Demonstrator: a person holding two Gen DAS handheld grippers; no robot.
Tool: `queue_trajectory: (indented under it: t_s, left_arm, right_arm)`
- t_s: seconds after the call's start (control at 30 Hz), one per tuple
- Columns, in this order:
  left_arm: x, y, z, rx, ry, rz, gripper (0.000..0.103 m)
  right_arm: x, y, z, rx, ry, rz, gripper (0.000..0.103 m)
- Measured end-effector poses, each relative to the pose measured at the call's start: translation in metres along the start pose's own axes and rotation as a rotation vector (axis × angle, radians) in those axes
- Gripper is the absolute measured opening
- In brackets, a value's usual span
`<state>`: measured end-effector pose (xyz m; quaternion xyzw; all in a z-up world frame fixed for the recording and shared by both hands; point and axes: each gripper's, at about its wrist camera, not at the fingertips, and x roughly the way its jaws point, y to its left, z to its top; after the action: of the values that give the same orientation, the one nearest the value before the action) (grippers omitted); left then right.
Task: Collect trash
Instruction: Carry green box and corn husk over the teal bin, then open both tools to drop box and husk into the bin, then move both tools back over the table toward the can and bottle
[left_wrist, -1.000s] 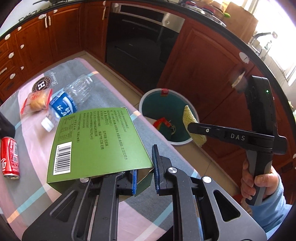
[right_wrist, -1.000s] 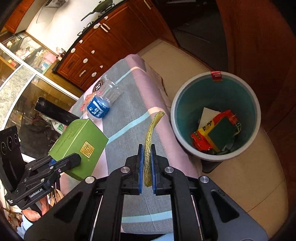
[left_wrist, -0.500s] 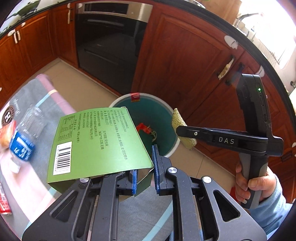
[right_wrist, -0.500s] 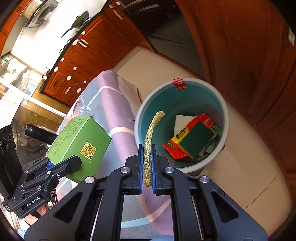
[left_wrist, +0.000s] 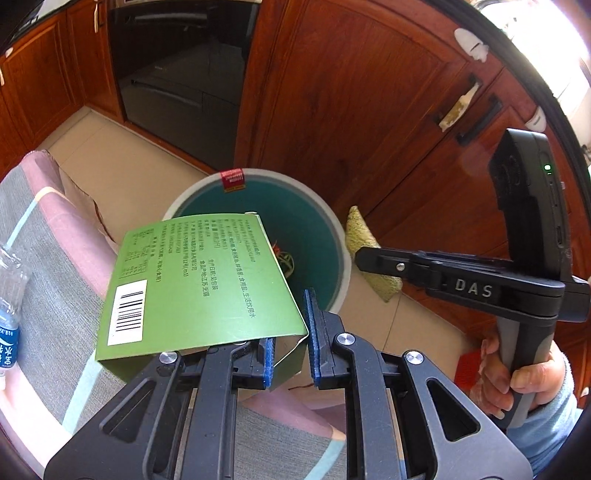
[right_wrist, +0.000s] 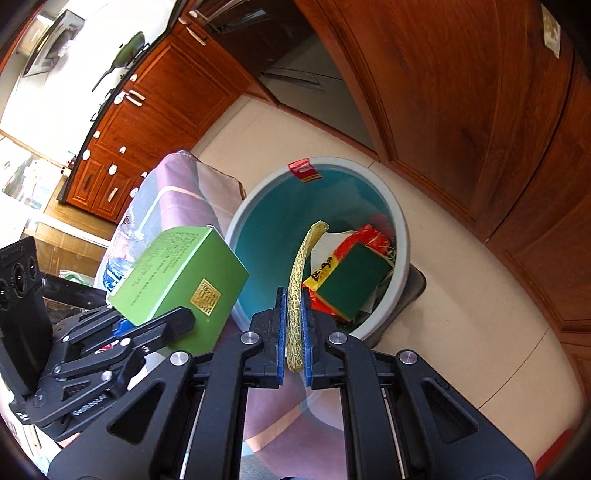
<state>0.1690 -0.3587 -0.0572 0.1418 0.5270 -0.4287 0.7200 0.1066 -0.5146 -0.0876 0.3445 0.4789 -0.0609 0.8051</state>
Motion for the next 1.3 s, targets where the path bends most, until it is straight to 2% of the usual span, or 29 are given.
queue_trajectory:
  t_s: [0.07, 0.1, 0.13, 0.2, 0.33, 0.4, 0.63, 0.77, 0.87, 0.9, 0.93, 0.97, 1.0, 1.03, 1.13, 1.17, 1.3]
  left_arm:
    - [0.003, 0.004, 0.0, -0.016, 0.005, -0.003, 0.027]
    - [0.004, 0.006, 0.0, -0.025, 0.004, -0.001, 0.044]
    - [0.003, 0.008, 0.0, -0.033, -0.003, 0.001, 0.05]
    - [0.001, 0.009, 0.0, -0.032, -0.013, 0.003, 0.051]
    - [-0.003, 0.011, 0.0, -0.029, -0.036, 0.008, 0.069]
    - [-0.003, 0.009, 0.003, -0.013, -0.059, 0.03, 0.07]
    - [-0.001, 0.012, 0.008, 0.0, -0.059, 0.027, 0.07]
    - [-0.005, 0.021, 0.005, -0.032, -0.048, 0.028, 0.072]
    - [-0.008, 0.03, -0.001, -0.057, -0.038, 0.038, 0.088]
    - [-0.01, 0.032, -0.005, -0.063, -0.041, 0.045, 0.093]
    - [-0.012, 0.034, -0.008, -0.065, -0.048, 0.053, 0.094]
    - [-0.014, 0.036, -0.01, -0.066, -0.051, 0.061, 0.094]
    - [-0.015, 0.038, -0.013, -0.069, -0.05, 0.068, 0.095]
    - [-0.017, 0.041, -0.015, -0.073, -0.05, 0.071, 0.095]
    - [-0.022, 0.048, -0.024, -0.094, -0.054, 0.076, 0.096]
    - [-0.024, 0.052, -0.028, -0.103, -0.052, 0.076, 0.097]
    - [-0.033, 0.064, -0.043, -0.132, -0.051, 0.077, 0.097]
  right_arm:
    - [0.001, -0.002, 0.002, 0.005, 0.001, -0.005, 0.007]
    - [0.003, -0.003, 0.003, 0.006, 0.002, -0.007, 0.007]
    - [0.003, -0.004, 0.004, 0.007, 0.003, -0.008, 0.007]
    - [0.005, -0.004, 0.005, 0.007, 0.005, -0.012, 0.007]
    - [0.009, -0.004, 0.007, 0.006, 0.01, -0.014, 0.007]
    - [0.01, -0.003, 0.007, 0.004, 0.01, -0.016, 0.007]
    - [0.006, -0.003, 0.009, 0.013, -0.006, -0.03, 0.007]
    - [0.008, 0.0, 0.01, 0.006, 0.001, -0.038, 0.007]
    - [0.012, 0.007, 0.01, -0.005, 0.01, -0.033, 0.009]
    - [0.014, 0.009, 0.011, -0.006, 0.011, -0.033, 0.012]
    - [0.015, 0.011, 0.011, -0.005, 0.011, -0.033, 0.014]
    - [0.016, 0.013, 0.011, -0.002, 0.012, -0.03, 0.029]
    - [0.017, 0.015, 0.011, -0.002, 0.009, -0.031, 0.055]
    - [0.017, 0.018, 0.01, -0.003, 0.001, -0.037, 0.064]
    - [0.018, 0.023, 0.009, -0.005, 0.001, -0.045, 0.072]
    - [0.018, 0.023, 0.009, 0.006, 0.006, -0.045, 0.078]
    - [0.022, 0.024, 0.007, 0.038, 0.025, -0.063, 0.081]
